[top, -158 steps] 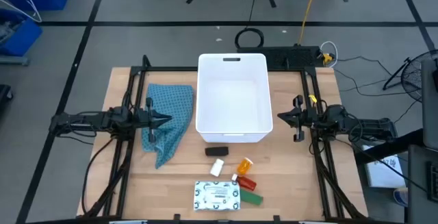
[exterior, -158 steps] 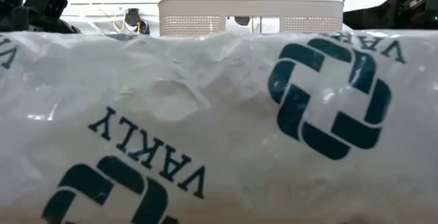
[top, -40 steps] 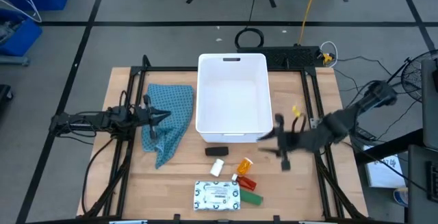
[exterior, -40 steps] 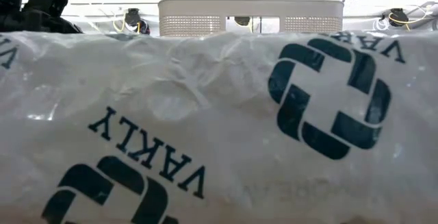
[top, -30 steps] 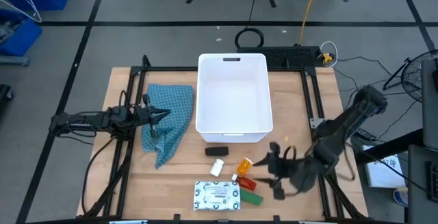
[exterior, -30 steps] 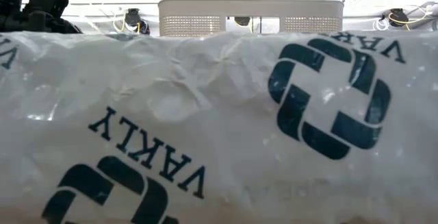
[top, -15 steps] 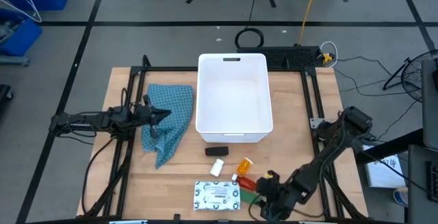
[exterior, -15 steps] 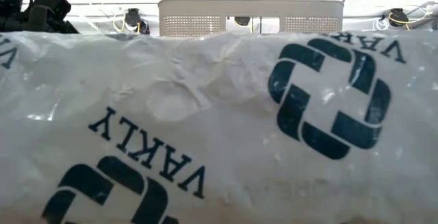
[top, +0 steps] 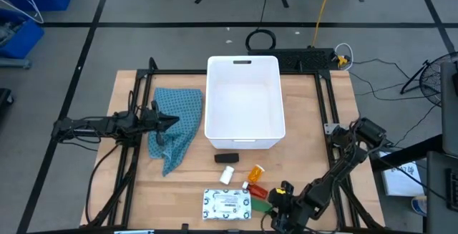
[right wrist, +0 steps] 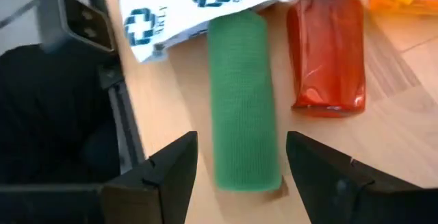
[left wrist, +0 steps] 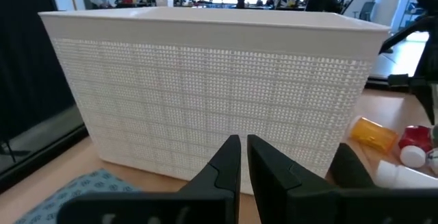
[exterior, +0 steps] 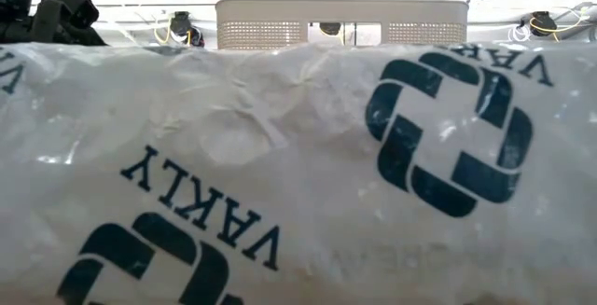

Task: Pick & place medical supplies in basket/bin
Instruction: Put the green bandage into the white bin

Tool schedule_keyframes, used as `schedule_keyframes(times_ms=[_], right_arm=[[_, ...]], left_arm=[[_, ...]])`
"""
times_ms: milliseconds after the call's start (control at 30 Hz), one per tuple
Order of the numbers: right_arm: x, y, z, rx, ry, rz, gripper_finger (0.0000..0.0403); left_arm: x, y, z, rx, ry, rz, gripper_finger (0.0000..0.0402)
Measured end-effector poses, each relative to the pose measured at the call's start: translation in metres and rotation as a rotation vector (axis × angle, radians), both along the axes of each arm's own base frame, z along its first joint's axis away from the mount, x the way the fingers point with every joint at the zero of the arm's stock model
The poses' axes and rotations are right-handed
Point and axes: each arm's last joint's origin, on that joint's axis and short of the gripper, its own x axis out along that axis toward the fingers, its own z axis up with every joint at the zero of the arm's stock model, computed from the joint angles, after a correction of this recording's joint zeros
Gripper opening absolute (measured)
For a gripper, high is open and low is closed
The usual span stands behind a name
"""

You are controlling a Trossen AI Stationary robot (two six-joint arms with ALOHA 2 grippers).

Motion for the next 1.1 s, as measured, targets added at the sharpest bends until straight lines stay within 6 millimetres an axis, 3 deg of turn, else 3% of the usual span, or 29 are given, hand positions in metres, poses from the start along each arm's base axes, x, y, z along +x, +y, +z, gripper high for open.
schedule_keyframes(times_ms=[400,667,800,1000,1100], right_arm=[[0.007,0.002,-0.035,-0.010,0.123,0.015,0.0217],[0.008,0.003,-0.038,-0.011,0.130,0.051,0.0210],[0.008,0.003,-0.038,-0.014,0.124,0.066,0.0165],[0.007,0.002,-0.025,-0.049,0.080,0.130,0.0046],[0.002,-0.005,-0.009,-0.118,0.053,0.186,0.0035]], left_arm=[[0.000,0.000,0.000,0.045,0.012,0.001,0.0033],[0.000,0.000,0.000,0.041,0.011,0.002,0.0033],[0.000,0.000,0.000,0.038,0.011,0.002,0.0033],[0.000,0.000,0.000,0.038,0.011,0.002,0.0033],[0.000,0.000,0.000,0.038,0.011,0.002,0.0033]])
